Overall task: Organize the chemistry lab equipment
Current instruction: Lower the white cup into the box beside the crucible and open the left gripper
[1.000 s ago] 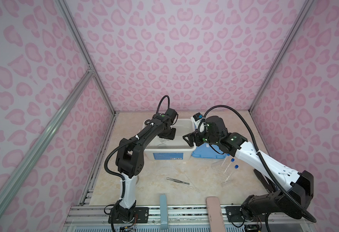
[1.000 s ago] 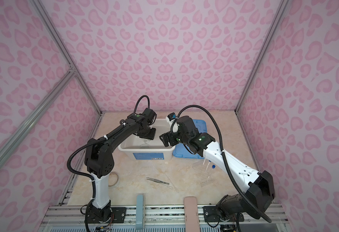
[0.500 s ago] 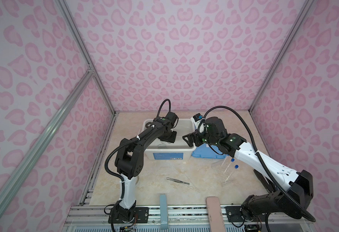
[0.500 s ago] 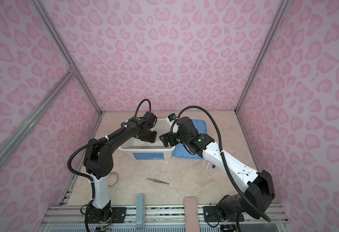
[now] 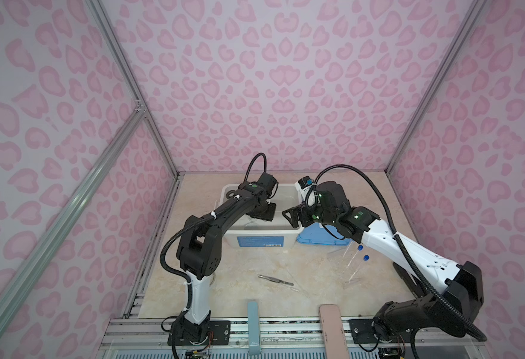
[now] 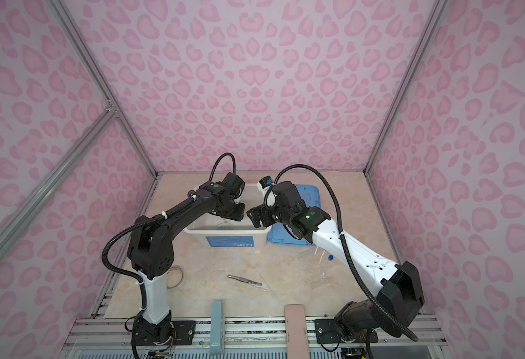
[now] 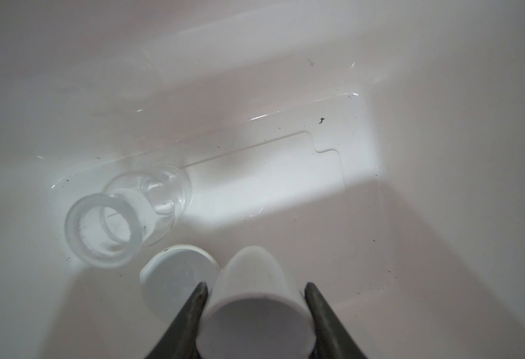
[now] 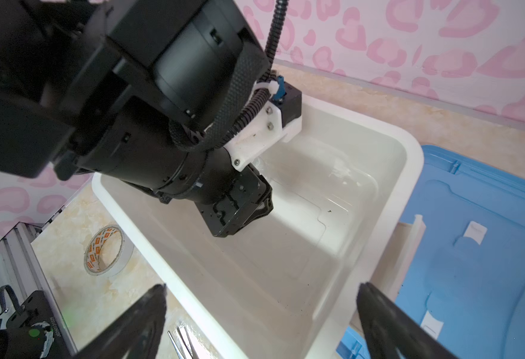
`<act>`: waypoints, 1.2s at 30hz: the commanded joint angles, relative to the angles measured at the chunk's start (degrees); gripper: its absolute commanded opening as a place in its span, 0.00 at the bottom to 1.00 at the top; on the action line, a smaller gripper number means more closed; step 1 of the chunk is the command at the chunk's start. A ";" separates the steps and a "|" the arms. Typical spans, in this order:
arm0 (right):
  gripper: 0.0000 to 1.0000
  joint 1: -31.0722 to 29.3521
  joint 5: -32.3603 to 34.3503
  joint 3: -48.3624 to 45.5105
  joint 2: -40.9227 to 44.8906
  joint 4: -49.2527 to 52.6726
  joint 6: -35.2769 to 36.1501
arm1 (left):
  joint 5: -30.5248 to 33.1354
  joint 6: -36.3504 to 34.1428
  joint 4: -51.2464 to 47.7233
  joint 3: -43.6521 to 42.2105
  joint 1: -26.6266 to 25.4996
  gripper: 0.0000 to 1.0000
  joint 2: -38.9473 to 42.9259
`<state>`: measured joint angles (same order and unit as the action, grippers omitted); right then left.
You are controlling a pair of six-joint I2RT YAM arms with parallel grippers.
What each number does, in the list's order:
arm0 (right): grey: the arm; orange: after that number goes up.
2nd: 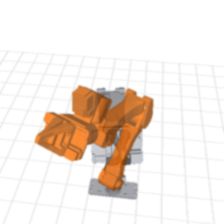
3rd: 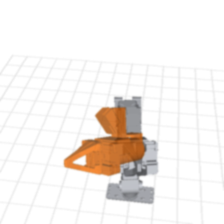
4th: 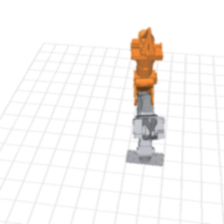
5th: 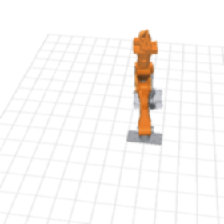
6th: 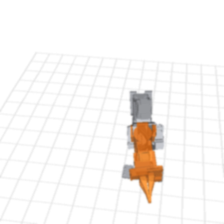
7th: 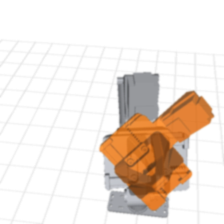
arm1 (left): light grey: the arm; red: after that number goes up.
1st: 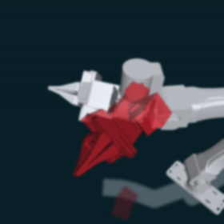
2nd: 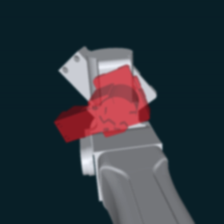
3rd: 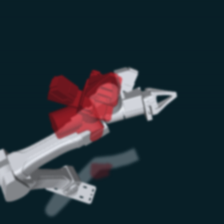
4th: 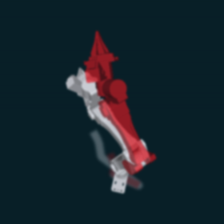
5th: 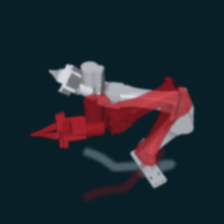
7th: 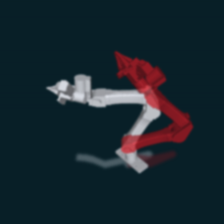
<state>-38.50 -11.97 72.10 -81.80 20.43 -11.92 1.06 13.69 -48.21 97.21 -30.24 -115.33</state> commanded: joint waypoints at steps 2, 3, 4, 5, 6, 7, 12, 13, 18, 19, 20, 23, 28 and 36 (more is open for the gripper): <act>0.96 0.00 0.06 -0.68 -0.40 -2.23 -0.62 | 0.01 0.05 1.14 -1.10 0.02 0.08 -1.10; 0.96 -0.01 0.04 -0.78 -0.46 -2.30 -0.51 | 0.08 0.01 1.26 -1.22 0.00 0.08 -1.13; 0.96 -0.05 0.09 -0.86 -0.41 -2.32 -0.43 | -0.07 -0.08 1.44 -1.48 0.00 0.08 -1.21; 0.96 -0.03 0.27 -0.83 -0.47 -2.32 -0.40 | 0.21 -0.09 1.56 -1.60 0.00 0.08 -1.28; 0.96 -0.02 0.29 -0.90 -0.49 -2.33 -0.34 | 0.47 -0.23 1.54 -1.66 0.00 0.08 -1.38; 0.96 0.00 0.32 -0.97 -0.60 -2.32 -0.33 | 0.77 -0.25 1.59 -1.73 0.00 0.08 -1.47; 0.96 -0.04 0.10 -1.05 -0.61 -2.46 -0.55 | 1.96 -0.32 2.52 -2.92 0.18 0.08 -2.50; 0.96 -0.04 0.26 -1.08 -0.57 -2.33 -0.52 | 2.02 -0.33 2.91 -3.50 0.18 0.09 -2.52; 0.96 0.00 0.58 -1.27 -0.26 -2.32 -0.35 | 3.11 -0.33 2.89 -4.22 0.27 0.12 -2.71; 0.96 -0.01 0.45 -1.26 -0.32 -2.41 -0.46 | 3.15 -0.28 2.94 -4.36 0.27 0.12 -2.62; 0.96 0.00 0.49 -1.25 -0.38 -2.41 -0.45 | 3.39 -0.29 2.93 -4.58 0.27 0.12 -2.70; 0.96 -0.04 0.70 -1.29 -0.23 -2.28 -0.23 | 4.68 -0.42 3.55 -5.98 0.57 0.12 -2.84; 0.96 -0.03 1.20 -1.54 0.32 -2.08 0.00 | 3.50 -0.07 4.65 -7.31 0.93 0.15 -1.99; 0.96 0.00 0.96 -1.41 -0.20 -2.06 -0.05 | 2.39 -0.03 4.98 -7.29 1.06 0.21 -2.87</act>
<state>-38.50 -11.44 70.85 -81.62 19.20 -12.25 4.29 13.67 -43.53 90.02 -29.32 -117.51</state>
